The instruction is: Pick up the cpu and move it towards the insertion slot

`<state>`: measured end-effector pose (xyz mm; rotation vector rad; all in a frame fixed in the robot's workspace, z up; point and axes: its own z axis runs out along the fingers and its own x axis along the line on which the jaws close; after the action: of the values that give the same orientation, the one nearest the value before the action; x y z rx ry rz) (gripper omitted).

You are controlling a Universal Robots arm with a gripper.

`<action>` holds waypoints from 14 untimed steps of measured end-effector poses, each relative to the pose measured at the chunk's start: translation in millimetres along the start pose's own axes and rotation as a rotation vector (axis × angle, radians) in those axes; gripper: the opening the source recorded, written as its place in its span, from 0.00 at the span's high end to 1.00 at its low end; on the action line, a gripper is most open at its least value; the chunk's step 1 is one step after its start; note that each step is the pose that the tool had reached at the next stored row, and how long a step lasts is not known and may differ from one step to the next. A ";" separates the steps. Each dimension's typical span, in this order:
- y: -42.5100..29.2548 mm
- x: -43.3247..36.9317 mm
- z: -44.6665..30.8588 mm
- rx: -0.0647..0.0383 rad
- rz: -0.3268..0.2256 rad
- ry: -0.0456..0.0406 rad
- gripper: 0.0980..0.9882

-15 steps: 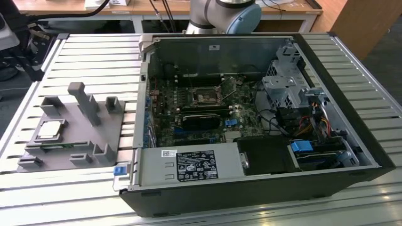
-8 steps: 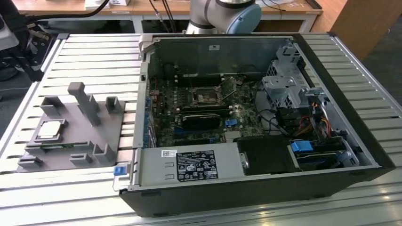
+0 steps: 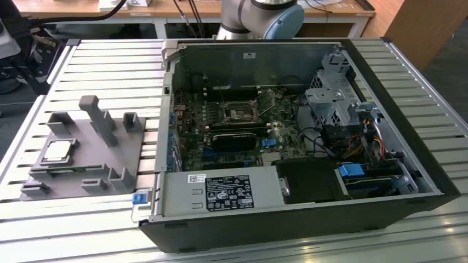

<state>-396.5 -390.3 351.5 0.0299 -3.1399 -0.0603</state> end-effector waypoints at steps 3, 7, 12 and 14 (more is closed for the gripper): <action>0.0 1.4 0.3 0.000 0.000 -0.0001 0.99; 0.1 5.3 1.0 0.000 0.000 -0.0001 0.99; 0.0 7.9 2.4 0.000 0.000 -0.0002 0.99; 0.1 8.2 2.7 0.000 0.000 0.0000 0.99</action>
<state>-404.6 -390.3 348.8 0.0300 -3.1399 -0.0603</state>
